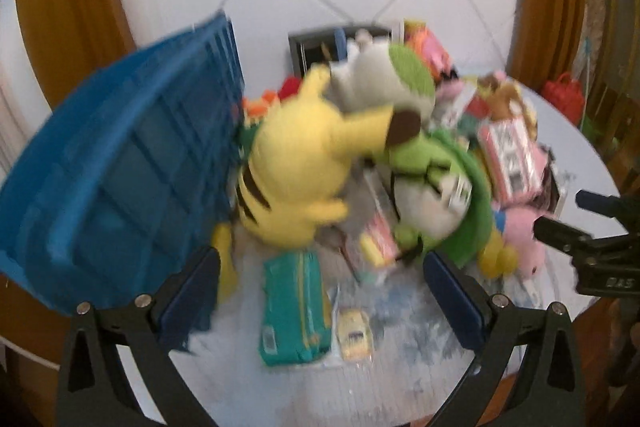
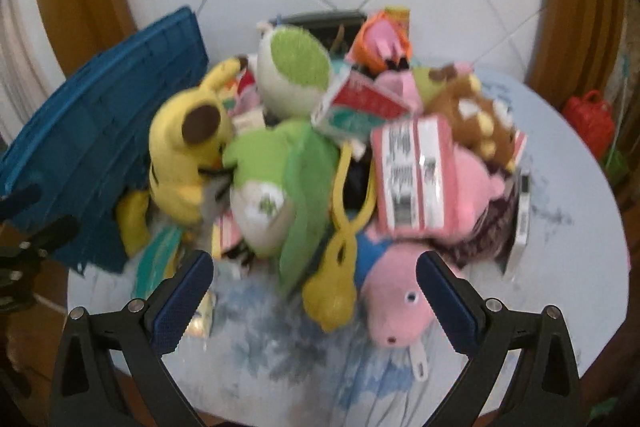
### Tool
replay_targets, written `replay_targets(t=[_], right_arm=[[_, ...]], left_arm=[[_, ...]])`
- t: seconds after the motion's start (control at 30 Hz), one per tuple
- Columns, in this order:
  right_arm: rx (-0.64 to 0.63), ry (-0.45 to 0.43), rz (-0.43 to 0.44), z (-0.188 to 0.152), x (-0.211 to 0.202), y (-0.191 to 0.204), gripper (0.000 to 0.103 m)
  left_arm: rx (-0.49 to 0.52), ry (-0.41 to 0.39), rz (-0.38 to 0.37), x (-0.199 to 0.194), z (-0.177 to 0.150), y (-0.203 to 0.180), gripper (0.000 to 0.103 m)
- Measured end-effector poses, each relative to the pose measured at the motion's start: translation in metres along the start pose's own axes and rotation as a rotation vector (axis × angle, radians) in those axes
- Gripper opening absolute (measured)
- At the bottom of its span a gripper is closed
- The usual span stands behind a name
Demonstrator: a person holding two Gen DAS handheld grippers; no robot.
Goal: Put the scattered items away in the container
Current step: 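Move both tools back over the toy pile on the table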
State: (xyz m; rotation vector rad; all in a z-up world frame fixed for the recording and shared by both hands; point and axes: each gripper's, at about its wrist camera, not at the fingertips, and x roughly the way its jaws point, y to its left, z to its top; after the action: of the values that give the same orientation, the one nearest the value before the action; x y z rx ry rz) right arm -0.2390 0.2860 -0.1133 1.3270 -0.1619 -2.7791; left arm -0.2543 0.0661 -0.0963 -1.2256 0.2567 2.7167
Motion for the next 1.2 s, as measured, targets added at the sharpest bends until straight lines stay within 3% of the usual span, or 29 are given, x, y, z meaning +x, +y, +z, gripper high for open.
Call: replay_targets(t=[0.13,0.23,0.33,0.4,0.57,0.7,0.87,1.2], right_arm=[[0.003,0.042,0.029,-0.021,0.013,0.008,0.103],[0.000,0.062,0.023,-0.034,0.023,0.018,0.102],[0.009,0.096,0.037,-0.047,0.037,0.031,0.090],[0.023,0.110,0.035,-0.055,0.043,0.036,0.074],[0.087,0.117,-0.001,-0.072,0.042,0.030,0.071],[0.135,0.095,-0.065,-0.074,0.027,-0.008,0.063],[0.171,0.058,-0.106,-0.055,0.014,-0.064,0.062],[0.071,0.034,-0.023,0.005,0.024,-0.139,0.062]], left_arm=[[0.004,0.065,0.008,0.025,-0.029,0.004,0.103],[0.010,0.099,0.007,0.037,-0.049,0.012,0.096],[0.012,0.127,-0.005,0.042,-0.068,0.022,0.092],[0.023,0.134,-0.010,0.044,-0.081,0.029,0.092],[0.018,0.145,-0.028,0.051,-0.087,0.034,0.092],[0.000,0.141,-0.047,0.055,-0.080,0.023,0.092],[-0.014,0.117,-0.053,0.058,-0.054,-0.013,0.092],[-0.065,0.046,-0.068,0.054,0.023,-0.105,0.092]])
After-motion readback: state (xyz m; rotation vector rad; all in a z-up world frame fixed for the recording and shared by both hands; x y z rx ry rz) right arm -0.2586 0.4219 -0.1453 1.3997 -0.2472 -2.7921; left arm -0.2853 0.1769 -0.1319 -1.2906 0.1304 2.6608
